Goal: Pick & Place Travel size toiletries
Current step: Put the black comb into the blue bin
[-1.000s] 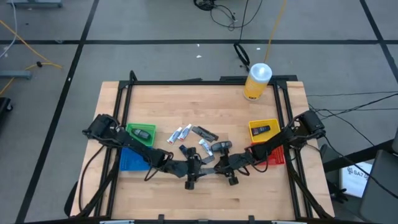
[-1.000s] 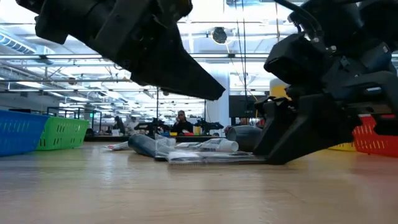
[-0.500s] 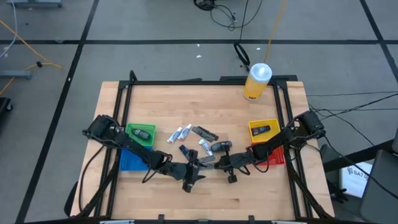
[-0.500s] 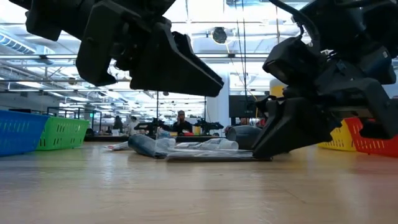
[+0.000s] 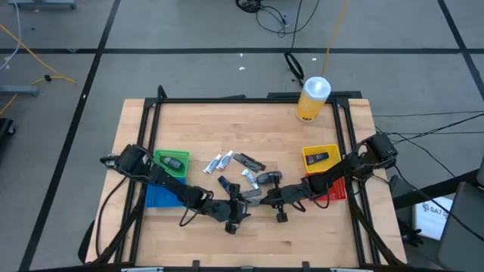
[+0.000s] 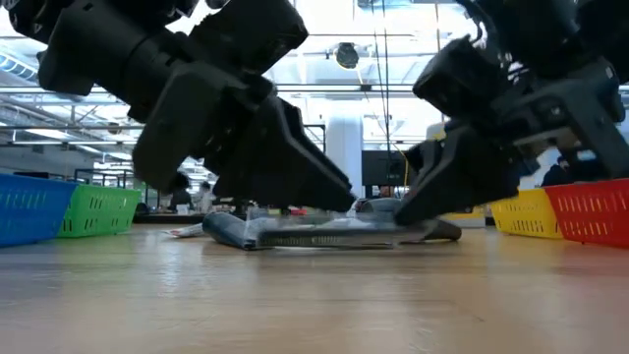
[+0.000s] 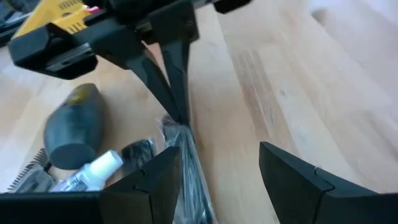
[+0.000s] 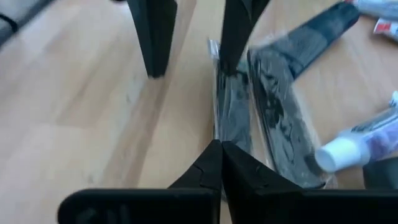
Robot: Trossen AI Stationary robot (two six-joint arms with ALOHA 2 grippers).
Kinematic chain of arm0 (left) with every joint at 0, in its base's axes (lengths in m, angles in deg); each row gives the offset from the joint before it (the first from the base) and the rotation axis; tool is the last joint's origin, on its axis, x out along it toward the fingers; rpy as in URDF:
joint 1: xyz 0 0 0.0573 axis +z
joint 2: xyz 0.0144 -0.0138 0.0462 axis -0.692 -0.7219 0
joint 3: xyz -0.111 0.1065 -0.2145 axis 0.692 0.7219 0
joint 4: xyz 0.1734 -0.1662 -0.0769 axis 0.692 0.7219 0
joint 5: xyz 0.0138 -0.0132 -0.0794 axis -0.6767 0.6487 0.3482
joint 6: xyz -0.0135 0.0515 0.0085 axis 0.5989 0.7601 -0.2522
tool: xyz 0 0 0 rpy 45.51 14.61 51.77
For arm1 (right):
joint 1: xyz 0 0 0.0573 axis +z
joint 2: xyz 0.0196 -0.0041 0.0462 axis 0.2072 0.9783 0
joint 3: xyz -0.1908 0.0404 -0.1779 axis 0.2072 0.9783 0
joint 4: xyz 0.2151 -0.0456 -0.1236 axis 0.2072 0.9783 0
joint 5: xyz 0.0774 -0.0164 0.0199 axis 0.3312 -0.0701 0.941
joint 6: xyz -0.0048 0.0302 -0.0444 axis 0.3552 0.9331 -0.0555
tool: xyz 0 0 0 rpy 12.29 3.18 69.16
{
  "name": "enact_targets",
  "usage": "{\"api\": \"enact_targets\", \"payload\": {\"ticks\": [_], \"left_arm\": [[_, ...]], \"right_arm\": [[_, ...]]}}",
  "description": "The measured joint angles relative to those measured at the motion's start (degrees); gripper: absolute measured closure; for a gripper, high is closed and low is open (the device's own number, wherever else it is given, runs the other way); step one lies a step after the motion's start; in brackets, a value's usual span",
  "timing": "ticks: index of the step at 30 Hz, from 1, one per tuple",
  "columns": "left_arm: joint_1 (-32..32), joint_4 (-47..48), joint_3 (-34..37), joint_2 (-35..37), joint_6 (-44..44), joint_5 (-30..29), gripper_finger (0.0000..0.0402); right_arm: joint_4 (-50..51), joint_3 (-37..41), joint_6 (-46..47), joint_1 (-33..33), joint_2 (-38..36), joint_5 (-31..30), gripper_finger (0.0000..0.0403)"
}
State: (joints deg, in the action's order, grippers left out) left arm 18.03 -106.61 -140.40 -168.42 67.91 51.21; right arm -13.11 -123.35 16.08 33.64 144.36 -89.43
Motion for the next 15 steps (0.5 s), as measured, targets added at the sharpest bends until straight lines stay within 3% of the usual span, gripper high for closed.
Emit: {"api": "enact_targets", "payload": {"ticks": [15], "left_arm": [[0.2, 3.6, -0.5, 0.0, 1.7, -3.0, 0.0188]], "right_arm": [[-0.7, -0.1, 2.5, 0.3, -3.3, 0.0, 0.0403]]}}
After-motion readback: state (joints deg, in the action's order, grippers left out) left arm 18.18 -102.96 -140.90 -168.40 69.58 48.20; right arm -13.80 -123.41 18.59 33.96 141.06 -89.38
